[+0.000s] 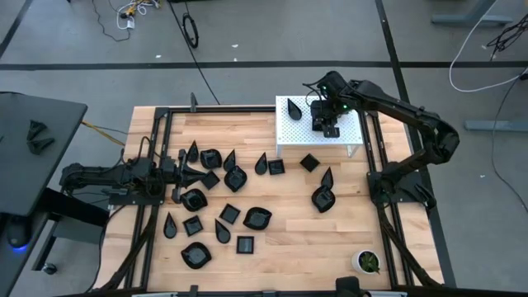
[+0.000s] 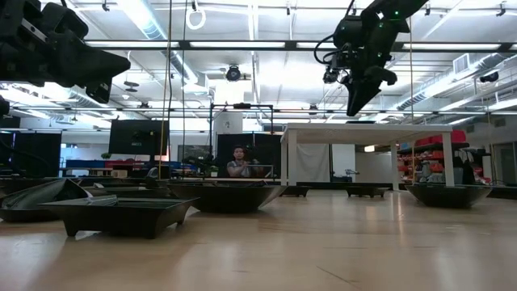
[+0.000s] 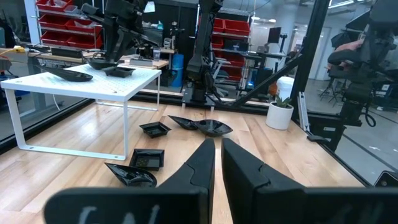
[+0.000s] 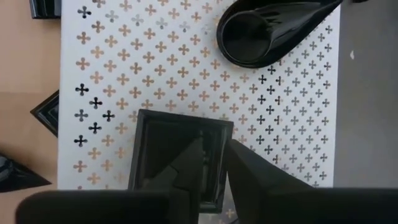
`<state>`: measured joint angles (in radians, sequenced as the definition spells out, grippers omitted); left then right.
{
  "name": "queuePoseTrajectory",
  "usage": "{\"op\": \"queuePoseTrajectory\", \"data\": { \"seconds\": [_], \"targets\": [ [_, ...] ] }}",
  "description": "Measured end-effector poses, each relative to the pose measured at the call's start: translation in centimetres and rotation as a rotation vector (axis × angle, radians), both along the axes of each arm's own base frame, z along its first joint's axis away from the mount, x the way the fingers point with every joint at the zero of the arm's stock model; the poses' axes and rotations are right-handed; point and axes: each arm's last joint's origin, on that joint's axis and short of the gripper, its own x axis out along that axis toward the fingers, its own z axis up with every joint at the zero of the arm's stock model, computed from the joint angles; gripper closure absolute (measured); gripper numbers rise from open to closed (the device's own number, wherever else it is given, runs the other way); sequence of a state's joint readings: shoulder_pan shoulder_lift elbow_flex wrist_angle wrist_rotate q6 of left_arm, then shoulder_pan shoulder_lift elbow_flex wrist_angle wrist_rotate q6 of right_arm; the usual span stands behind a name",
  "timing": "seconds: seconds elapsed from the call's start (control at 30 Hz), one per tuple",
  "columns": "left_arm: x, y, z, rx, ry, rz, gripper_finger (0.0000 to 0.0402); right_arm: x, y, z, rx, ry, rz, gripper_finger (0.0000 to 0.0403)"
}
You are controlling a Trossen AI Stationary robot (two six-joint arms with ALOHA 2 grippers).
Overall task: Pick & Place Mini shaped plates
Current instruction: Put the black square plate on the shelf, then stack the black leaf shaped plate on the black leaf shaped plate on the shelf
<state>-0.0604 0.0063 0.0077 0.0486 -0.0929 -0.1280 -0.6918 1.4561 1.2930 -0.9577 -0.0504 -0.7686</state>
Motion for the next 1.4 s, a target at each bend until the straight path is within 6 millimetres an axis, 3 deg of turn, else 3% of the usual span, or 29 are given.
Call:
{"op": "queuePoseTrajectory", "data": {
  "seconds": [0.13, 0.3, 0.47, 0.67, 1.2, 1.4],
  "targets": [
    [0.0, 0.0, 0.0, 0.0, 0.0, 0.0, 0.0369, 0.0, 0.0, 0.0, 0.004, -0.005, -0.006, 0.0326],
    [0.0, 0.0, 0.0, 0.0, 0.0, 0.0, 0.0369, 0.4, -0.7, 0.0, -0.017, -0.049, -0.224, 0.0329],
    [0.0, 0.0, 0.0, 0.0, 0.0, 0.0, 0.0369, 0.8, -1.9, -1.3, 0.016, -0.042, -0.351, 0.0346],
    [0.0, 0.0, 0.0, 0.0, 0.0, 0.0, 0.0369, 1.5, -2.6, -3.0, 0.034, 0.02, -0.357, 0.037],
    [0.0, 0.0, 0.0, 0.0, 0.0, 0.0, 0.0369, 2.2, -1.4, -2.8, 0.016, 0.035, -0.312, 0.0392],
    [0.0, 0.0, 0.0, 0.0, 0.0, 0.0, 0.0369, 2.0, 0.5, -0.6, -0.074, -0.012, -0.361, 0.0392]
  ]
}}
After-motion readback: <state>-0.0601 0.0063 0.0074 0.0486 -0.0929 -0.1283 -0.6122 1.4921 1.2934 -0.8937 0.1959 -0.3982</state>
